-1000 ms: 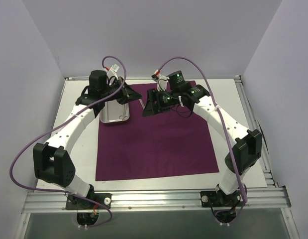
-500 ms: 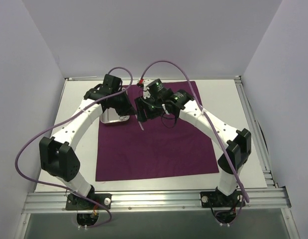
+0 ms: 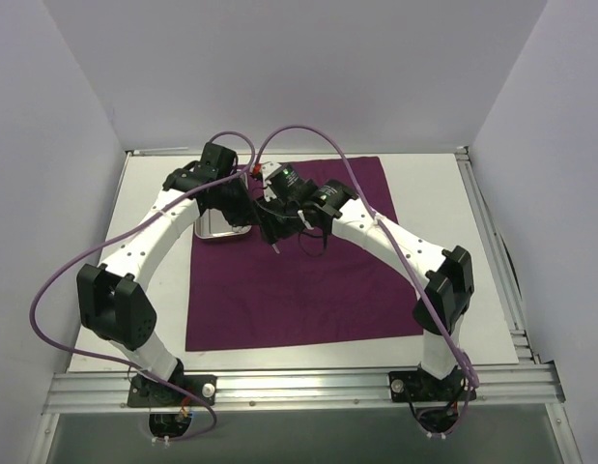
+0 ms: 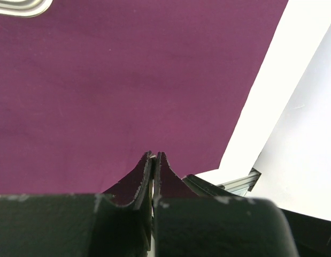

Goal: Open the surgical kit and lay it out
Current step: Place the medical item in the surgical kit.

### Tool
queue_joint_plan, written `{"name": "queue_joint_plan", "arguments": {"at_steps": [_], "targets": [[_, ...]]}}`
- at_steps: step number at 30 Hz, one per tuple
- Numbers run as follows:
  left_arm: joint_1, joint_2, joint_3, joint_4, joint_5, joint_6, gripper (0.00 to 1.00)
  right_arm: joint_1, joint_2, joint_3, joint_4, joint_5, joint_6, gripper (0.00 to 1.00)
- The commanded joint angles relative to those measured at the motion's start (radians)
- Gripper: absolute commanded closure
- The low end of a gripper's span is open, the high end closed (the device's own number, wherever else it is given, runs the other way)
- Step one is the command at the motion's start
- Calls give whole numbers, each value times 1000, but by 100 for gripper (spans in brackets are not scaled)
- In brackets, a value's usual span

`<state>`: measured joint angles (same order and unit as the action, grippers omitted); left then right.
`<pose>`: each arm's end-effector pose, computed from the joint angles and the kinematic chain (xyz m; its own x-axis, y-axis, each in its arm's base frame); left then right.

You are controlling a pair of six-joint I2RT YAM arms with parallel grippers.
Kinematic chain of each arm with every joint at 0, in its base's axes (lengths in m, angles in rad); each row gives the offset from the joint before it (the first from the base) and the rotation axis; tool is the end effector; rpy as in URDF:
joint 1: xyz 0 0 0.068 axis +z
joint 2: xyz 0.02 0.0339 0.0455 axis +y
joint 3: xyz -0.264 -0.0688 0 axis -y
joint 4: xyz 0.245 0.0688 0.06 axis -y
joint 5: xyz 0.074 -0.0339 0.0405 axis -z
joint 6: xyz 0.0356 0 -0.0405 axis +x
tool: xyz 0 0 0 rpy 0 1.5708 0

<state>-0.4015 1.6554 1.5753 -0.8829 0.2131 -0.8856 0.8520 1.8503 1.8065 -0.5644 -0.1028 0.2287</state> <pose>0.3224 -0.1451 0.3274 -0.8600 -0.4570 -0.2269 -0.2730 0.7879 -0.5520 0.2804 0.3260 0.3540 -0.5487 -0.2847 -0.7860 -0.6978 0.6737 0.2432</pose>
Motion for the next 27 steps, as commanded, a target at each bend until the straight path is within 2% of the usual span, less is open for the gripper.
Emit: {"name": "queue_joint_plan", "arguments": {"at_steps": [1,7,13,14,16,17,19,20,24,27], "targets": [[1,1,28,12,15,-33,98,5,-8,-4,12,20,-15,54],[3,9,31,15,35,-50,98,28,26,7,-6,61,-28,57],[7,9,22,19,49,-64,98,45,55,17,-14,100,-38,64],[7,10,20,21,54,-65,98,47,55,19,-14,100,-38,67],[9,10,19,28,60,-65,98,50,66,28,-18,136,-38,84],[10,12,15,38,71,-64,98,50,69,33,-25,146,-38,100],[13,11,5,61,91,-61,98,50,72,37,-37,176,-34,100],[23,7,-4,83,113,-61,95,48,69,34,-35,179,-34,100],[53,-5,-49,114,137,-47,59,38,46,-15,-9,167,-20,100],[93,-26,-83,137,146,-23,47,18,20,-71,11,150,-5,100]]}}
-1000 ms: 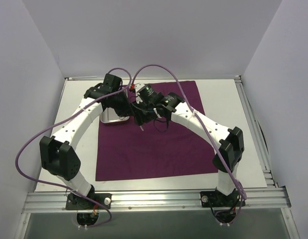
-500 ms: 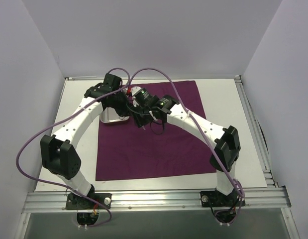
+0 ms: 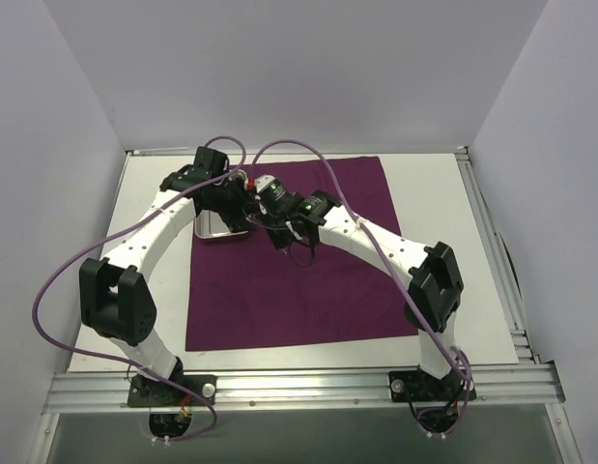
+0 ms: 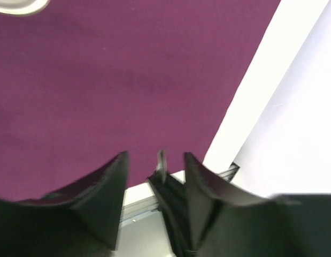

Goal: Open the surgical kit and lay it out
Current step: Place the medical item in the surgical kit.

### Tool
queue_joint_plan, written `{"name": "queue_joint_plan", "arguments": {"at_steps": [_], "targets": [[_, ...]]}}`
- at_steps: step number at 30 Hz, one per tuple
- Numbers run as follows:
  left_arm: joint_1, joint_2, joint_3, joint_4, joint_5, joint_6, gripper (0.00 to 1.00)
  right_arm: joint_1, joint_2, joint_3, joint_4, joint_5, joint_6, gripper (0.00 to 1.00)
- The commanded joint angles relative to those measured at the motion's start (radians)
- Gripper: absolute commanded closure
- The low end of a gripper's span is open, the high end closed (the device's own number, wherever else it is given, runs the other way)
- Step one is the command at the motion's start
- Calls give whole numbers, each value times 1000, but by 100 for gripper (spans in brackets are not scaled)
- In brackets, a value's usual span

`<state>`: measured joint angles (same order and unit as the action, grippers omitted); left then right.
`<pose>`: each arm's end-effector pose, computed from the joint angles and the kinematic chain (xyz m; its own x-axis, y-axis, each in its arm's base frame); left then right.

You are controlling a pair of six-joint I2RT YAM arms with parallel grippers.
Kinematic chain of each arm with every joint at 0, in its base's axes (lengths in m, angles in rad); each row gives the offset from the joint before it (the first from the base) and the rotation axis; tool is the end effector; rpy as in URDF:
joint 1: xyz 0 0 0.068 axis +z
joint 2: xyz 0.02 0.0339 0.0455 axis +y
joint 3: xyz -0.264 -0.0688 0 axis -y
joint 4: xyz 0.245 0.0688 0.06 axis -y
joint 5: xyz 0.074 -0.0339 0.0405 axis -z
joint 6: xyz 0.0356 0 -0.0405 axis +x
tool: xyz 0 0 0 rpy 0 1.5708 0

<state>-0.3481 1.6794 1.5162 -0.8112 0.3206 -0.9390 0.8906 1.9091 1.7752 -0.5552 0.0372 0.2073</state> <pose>0.3352 -0.1336 0.3062 -0.8548 -0.5045 -0.1213 -0.3382 0.7190 -0.6072 0.2797 0.3436 0.3196 -0.5475 -0.3498 -0.7602 -0.6603 0.7386 0.1357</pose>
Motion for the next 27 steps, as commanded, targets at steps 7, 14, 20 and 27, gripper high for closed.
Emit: {"name": "queue_joint_plan", "arguments": {"at_steps": [7,14,20,27], "targets": [[135,-130,-83,76,9,140,33,-154,-127,-212,75,-74,52,100],[130,-95,-126,164,121,246,42,-303,-137,-347,172,-177,44,100],[78,20,-146,237,239,285,53,-410,-94,-385,224,-232,26,100],[27,105,-122,280,285,295,53,-582,-35,-439,265,-324,14,100]]}}
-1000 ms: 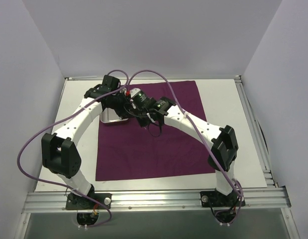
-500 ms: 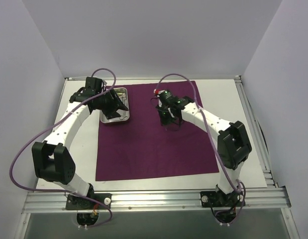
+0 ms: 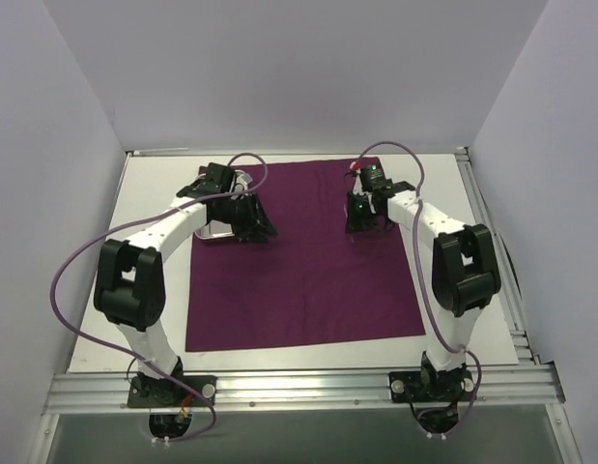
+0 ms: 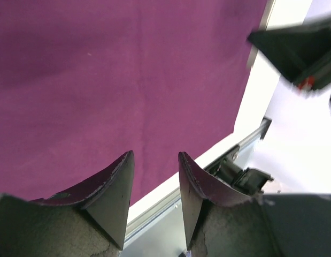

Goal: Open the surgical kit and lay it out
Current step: Place the medical item in the surgical kit.

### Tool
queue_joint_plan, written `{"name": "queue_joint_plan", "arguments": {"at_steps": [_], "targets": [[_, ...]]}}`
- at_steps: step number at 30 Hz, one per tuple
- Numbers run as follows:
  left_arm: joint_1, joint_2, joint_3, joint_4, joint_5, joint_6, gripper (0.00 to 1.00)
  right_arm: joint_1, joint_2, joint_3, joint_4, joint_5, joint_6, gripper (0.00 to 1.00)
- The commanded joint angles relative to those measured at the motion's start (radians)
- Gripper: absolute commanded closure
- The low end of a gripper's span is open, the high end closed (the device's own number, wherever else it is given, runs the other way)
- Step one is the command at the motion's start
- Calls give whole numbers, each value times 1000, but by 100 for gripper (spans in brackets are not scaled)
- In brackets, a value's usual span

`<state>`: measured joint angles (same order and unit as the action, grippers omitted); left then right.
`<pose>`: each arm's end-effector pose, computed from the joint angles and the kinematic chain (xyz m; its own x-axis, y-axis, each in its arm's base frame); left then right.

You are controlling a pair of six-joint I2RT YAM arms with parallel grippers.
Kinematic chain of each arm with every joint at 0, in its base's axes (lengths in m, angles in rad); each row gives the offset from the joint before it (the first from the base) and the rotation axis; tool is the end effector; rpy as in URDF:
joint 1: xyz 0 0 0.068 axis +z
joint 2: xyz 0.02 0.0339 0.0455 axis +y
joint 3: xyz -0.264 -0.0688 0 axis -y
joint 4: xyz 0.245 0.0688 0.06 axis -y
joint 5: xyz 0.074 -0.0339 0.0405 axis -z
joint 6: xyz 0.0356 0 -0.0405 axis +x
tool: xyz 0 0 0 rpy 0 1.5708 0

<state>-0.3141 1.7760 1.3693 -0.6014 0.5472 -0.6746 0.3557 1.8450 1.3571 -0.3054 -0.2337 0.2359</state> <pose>0.3540 -0.1345 0.2418 -0.9579 -0.2496 -0.1417 -0.0902 0.7305 -0.6769 0.3836 0.1513 0.2284 -0.7643 -0.0414 -0.6435 -0.3213 0.8897 0.3244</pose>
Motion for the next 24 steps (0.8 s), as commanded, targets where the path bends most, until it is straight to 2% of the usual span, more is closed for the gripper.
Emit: {"name": "queue_joint_plan", "arguments": {"at_steps": [1,8,18,24], "targets": [[-6,14,36,60,66,36,53,-64,37,-24,14,-62,-24,100],[30,37,93,22,95,70,53,-103,86,-49,19,-108,-70,99],[67,30,91,11,97,73,53,-93,95,-53,-1,59,9,99],[76,28,91,6,102,67,52,-75,122,-69,-9,114,-3,98]]}}
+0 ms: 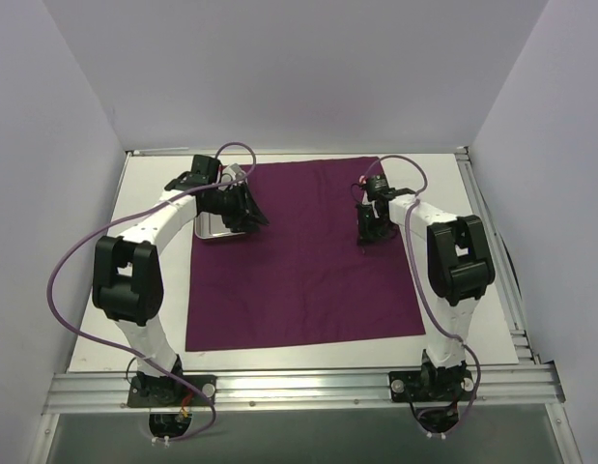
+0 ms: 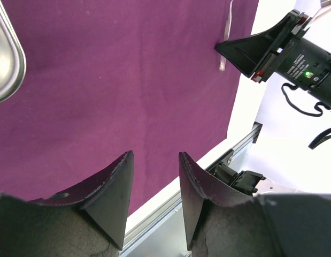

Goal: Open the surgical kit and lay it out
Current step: Place the medical item in the surgical kit.

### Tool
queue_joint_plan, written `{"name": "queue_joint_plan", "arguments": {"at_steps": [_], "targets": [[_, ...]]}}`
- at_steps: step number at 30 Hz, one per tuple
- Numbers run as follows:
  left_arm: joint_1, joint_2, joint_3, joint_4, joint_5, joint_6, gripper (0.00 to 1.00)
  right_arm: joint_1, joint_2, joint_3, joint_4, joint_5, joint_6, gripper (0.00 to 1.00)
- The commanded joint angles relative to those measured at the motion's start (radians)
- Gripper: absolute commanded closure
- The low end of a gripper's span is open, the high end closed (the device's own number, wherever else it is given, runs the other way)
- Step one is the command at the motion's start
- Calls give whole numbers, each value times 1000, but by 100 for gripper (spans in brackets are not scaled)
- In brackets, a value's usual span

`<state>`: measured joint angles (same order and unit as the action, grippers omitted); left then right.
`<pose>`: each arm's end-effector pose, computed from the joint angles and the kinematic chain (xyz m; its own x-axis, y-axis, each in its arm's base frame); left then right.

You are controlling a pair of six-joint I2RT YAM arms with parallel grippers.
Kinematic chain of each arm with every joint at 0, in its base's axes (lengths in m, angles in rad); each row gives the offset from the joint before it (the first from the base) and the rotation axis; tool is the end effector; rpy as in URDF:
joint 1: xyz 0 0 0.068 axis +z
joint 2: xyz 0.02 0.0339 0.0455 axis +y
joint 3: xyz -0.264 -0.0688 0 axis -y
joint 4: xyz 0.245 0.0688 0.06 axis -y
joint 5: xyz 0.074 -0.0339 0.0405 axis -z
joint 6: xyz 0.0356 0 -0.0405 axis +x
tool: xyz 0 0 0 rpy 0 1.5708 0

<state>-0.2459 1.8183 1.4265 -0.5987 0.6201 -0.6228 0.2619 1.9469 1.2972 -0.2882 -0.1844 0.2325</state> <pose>0.3737 -0.1151 0.2452 -0.9547 -0.2498 -0.1618 -0.0612 0.6969 -0.7146 0.3971 0.1132 0.1707 -0.8407 0.0092 -0.5415 -0.1702 0.9448 0.2801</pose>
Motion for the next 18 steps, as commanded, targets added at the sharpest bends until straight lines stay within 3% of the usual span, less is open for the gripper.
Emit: {"name": "queue_joint_plan", "arguments": {"at_steps": [1,18], "targets": [[8,-16,35,2,27,15,52,23,21,-4,-29,77,-5,98],[19,-43,68,-49,1,26,49,71,75,74,-120,250,-35,77]]}}
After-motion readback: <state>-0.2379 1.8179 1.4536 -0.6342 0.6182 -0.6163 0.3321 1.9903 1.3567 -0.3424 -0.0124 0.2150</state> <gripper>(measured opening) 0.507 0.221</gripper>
